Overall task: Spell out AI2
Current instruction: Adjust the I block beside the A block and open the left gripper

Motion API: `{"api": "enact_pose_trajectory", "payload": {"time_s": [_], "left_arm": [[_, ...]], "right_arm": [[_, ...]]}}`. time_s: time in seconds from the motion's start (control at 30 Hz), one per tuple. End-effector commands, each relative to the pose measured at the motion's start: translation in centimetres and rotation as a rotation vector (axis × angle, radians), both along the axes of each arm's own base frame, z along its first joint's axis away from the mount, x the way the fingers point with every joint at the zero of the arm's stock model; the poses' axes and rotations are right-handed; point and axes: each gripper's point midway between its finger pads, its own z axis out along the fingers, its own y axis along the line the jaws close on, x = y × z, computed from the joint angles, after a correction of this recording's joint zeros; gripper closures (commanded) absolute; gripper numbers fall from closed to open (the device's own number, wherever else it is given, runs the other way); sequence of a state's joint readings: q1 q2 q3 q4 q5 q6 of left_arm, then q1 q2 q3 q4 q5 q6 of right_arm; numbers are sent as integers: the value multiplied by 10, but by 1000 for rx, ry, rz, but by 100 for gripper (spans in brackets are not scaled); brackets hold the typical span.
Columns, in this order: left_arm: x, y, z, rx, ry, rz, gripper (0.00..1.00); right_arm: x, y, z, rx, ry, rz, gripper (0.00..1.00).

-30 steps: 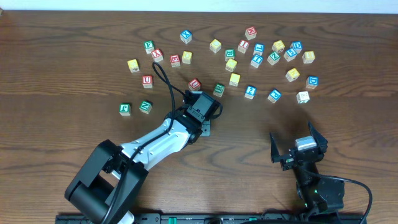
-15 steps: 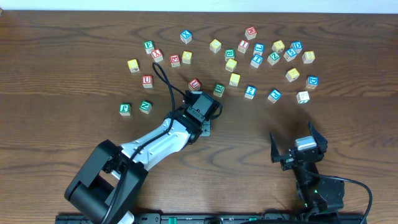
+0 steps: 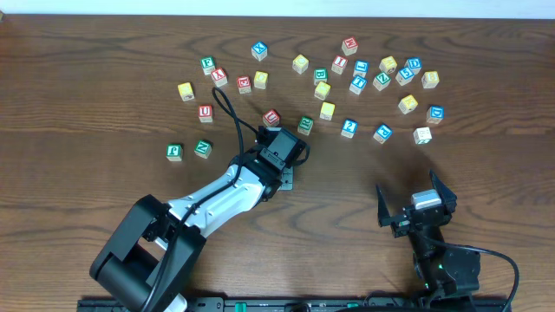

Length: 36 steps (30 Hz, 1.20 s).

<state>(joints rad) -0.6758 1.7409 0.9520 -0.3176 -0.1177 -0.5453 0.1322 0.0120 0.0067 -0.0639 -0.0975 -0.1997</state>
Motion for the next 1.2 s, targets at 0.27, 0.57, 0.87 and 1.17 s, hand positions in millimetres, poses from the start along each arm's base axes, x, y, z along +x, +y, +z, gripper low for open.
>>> {"api": "enact_pose_trajectory", "payload": {"time_s": [0.27, 0.57, 0.87, 1.17], "left_arm": [[-12, 4, -10, 10, 52, -21, 69], [-12, 4, -10, 9, 50, -21, 55], [-12, 4, -10, 8, 49, -21, 55], [-11, 4, -9, 9, 44, -20, 55]], "right_arm": [[0, -3, 0, 11, 3, -13, 1], [0, -3, 0, 11, 3, -13, 1], [0, -3, 0, 11, 3, -13, 1], [0, -3, 0, 11, 3, -13, 1]]}}
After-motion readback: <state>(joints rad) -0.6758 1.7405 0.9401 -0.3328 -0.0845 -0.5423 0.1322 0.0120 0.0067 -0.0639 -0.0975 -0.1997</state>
